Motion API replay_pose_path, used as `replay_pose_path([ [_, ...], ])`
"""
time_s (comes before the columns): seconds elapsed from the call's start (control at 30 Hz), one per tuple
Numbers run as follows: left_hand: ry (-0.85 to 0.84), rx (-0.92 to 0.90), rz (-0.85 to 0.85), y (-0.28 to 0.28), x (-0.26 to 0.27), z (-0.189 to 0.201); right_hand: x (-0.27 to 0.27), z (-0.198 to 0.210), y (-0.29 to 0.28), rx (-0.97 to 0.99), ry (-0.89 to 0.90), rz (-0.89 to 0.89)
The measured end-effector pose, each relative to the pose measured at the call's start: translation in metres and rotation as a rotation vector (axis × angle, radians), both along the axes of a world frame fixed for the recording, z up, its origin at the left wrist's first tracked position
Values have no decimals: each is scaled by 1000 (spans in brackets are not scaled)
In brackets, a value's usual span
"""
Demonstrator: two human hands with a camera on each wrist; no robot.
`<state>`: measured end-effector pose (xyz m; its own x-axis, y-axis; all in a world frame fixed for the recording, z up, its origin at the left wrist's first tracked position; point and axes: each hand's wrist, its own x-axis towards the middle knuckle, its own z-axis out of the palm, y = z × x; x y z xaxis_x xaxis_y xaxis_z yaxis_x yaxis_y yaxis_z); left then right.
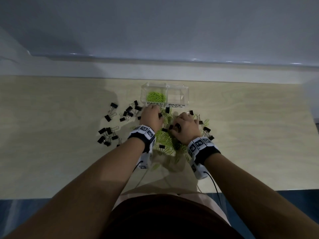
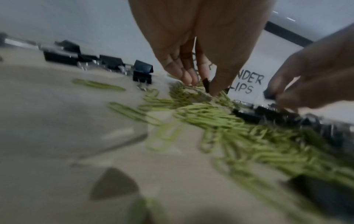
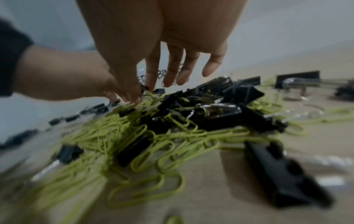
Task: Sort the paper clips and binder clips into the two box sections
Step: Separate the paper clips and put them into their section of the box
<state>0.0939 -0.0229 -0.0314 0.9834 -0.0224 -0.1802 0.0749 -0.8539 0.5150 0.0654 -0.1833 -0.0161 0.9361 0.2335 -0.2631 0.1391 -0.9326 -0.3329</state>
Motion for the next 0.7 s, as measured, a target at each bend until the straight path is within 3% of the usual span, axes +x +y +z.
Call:
replay_pose_path([
  [0.13,-61,28,-227,21,-9,8,-2,-2,-21,298,-75,-243],
  [0.27,-58,5,-240,53,-17,13,5,-1,-46,209,-125,-342],
  [0.4,-79,-123,-37,79,-27,16,13,1,-46,-46,-149,-216],
  [0.5,-75,-128,69,93,-30,13,17,4,-26,-50,-181,-26],
  [0.57,-88,-23,64,98,-29,8,21,4,-8,-34,-168,101],
  [0.7,-154,128,-113,79,-24,7,27,5,16,-139,-27,216],
])
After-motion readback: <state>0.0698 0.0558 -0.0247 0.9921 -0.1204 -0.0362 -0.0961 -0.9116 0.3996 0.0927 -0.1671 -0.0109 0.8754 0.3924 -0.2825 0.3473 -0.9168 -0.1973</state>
